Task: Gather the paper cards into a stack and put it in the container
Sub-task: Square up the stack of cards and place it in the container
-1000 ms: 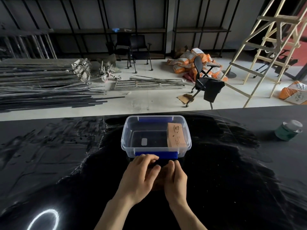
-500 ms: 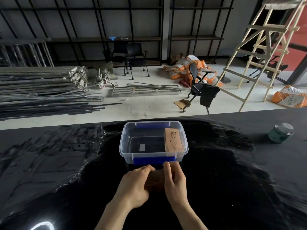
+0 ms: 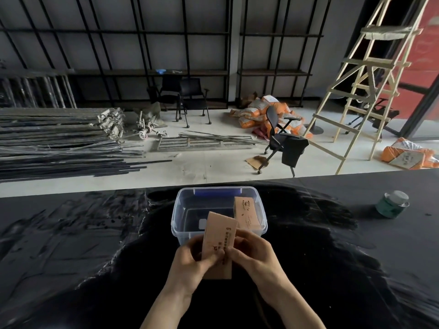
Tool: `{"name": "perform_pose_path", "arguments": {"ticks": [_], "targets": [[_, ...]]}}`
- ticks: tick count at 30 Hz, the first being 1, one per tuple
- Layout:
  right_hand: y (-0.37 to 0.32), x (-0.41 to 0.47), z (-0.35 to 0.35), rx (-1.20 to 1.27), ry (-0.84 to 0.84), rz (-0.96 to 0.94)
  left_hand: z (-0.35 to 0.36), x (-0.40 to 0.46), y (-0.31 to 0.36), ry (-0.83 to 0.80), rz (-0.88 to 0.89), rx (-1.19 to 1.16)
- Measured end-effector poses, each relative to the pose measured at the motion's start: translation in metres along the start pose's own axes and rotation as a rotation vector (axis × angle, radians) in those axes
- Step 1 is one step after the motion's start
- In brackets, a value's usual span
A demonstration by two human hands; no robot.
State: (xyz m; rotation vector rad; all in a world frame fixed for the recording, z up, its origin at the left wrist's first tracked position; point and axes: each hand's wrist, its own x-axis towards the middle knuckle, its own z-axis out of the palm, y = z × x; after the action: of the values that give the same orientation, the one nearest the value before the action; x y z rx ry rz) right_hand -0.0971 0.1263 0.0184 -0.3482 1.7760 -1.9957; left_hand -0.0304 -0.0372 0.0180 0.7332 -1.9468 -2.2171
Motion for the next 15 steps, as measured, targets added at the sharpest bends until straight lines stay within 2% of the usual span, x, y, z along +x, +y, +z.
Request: {"name": "perform_pose_path", "arguments": {"ticks": [5,10,12,14,15], "targets": [[-0.001,0.003,0.006,-0.068,0.079,-0.036,0.001,0.001,0.009,-0.023,-0.022,0.019],[-0.009,0.013,0.01,-0.222,0.117,-0.097,0.003,0.006,0.017,0.06,-0.019,0.01],[-0.008,0.021,0.009,-0.508,0.202,-0.25,0.0,0.011,0.02,0.112,-0.026,-0.024],[-0.01,0.026,0.005,-0.908,0.291,-0.405,-0.002,0.017,0.025,0.165,-0.028,-0.041],[-0.012,0.029,0.002,-1.084,0.277,-0.44,-0.002,0.02,0.028,0.183,-0.02,-0.041]]}}
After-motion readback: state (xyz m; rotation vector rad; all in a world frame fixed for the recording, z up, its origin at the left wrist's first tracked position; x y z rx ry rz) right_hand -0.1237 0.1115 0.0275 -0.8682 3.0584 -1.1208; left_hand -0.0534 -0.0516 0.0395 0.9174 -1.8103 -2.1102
